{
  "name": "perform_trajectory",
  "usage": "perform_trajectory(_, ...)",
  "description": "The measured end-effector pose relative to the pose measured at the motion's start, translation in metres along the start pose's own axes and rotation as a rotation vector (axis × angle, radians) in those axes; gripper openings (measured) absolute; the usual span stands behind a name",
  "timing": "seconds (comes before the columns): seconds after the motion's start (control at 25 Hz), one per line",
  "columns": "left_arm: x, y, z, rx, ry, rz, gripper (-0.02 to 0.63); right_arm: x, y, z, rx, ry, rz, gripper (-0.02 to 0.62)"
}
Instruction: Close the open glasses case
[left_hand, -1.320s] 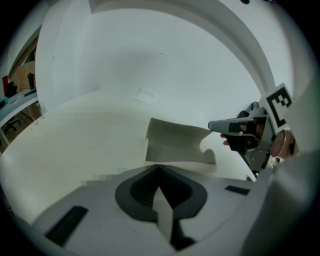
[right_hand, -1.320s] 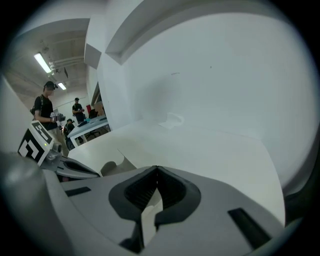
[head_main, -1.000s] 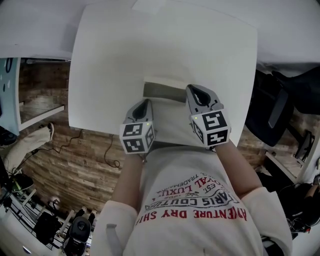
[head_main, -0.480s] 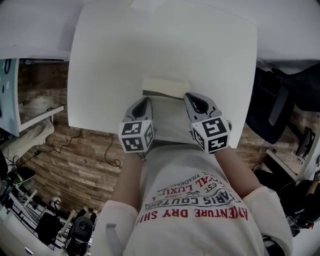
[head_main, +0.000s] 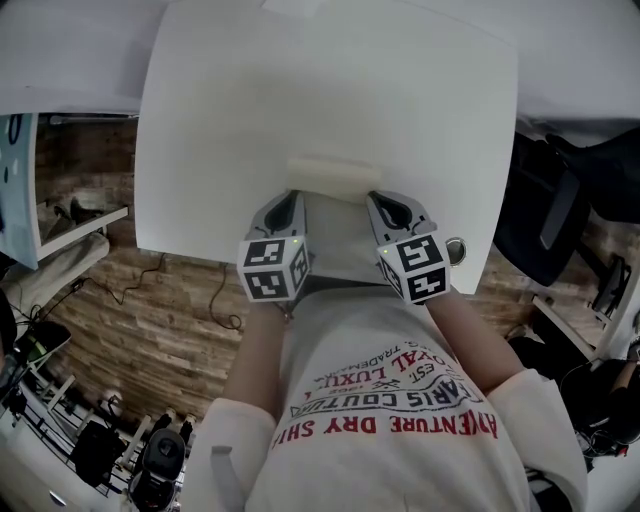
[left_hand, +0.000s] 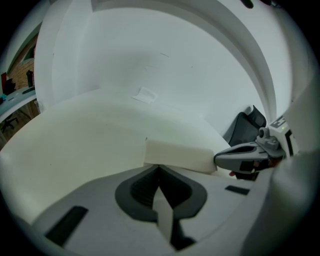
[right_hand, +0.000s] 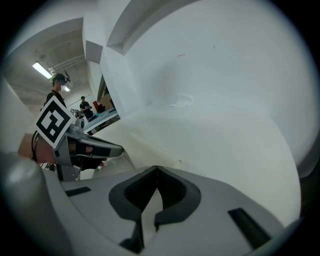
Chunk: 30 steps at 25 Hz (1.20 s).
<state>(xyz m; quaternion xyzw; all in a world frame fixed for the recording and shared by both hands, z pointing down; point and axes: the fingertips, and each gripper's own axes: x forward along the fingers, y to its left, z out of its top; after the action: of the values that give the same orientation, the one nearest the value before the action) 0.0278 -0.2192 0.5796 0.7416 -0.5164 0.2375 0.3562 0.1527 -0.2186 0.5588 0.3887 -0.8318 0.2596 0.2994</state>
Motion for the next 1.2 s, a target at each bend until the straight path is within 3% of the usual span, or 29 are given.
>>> perform_trajectory(0.32,-0.007,-0.001,-0.002,0.001,0.008,0.022,0.008,-0.003,-0.001,0.002,0.009,-0.026,0.006,0.012)
perform_trajectory(0.6,-0.024,-0.013,0.021,0.014,-0.081,0.046,0.008,-0.025,-0.003,0.026,0.000,-0.125,0.007,0.012)
perform_trajectory(0.84,-0.055,-0.043,0.060,0.128,-0.200,0.036,0.008,-0.065,-0.007,0.049,-0.005,-0.232,-0.026,0.012)
perform_trajectory(1.2,-0.105,-0.067,0.133,0.291,-0.363,-0.105,0.008,-0.122,0.009,0.114,0.004,-0.470,-0.183,0.012)
